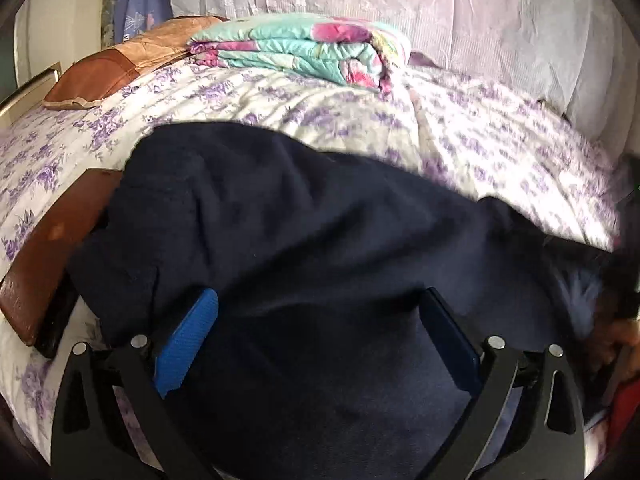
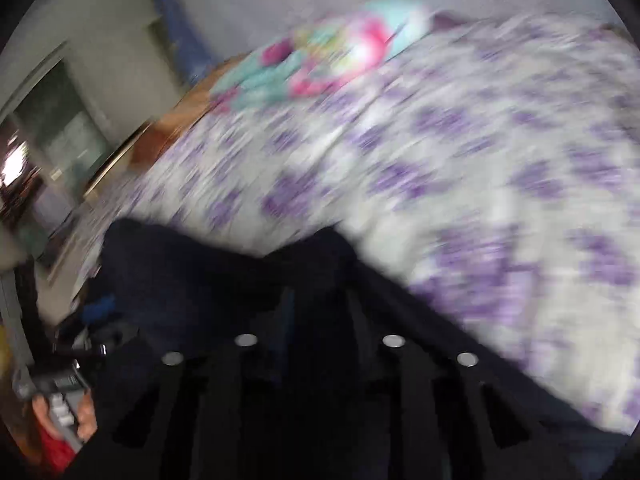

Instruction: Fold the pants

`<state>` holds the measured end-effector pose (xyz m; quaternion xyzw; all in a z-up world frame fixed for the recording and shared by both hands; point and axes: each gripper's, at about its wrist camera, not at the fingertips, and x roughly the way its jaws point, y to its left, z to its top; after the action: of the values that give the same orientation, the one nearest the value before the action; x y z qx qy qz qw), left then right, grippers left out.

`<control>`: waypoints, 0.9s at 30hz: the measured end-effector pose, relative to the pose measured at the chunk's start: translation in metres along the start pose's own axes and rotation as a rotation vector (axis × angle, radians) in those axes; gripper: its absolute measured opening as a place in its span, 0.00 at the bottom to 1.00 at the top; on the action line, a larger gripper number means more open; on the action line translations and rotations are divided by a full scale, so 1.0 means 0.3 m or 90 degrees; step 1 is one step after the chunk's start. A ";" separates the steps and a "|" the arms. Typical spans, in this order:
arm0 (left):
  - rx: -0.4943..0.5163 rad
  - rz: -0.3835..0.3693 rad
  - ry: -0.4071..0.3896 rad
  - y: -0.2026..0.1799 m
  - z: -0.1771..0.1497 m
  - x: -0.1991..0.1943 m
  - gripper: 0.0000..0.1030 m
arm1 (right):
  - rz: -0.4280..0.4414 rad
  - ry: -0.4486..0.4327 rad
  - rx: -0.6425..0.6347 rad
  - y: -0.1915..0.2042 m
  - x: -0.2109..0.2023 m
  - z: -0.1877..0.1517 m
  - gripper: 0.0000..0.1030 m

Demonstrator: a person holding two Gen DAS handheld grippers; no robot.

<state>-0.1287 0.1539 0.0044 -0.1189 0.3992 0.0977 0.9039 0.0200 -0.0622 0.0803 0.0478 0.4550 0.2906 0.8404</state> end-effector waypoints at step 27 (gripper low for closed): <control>-0.007 -0.031 -0.036 0.014 -0.032 -0.052 0.95 | -0.093 -0.174 0.324 -0.422 -0.860 -0.665 0.53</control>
<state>-0.1469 0.1540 0.0092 -0.1310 0.3695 0.0809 0.9164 -0.1896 -0.3408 0.1108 0.2629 0.3983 0.0965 0.8734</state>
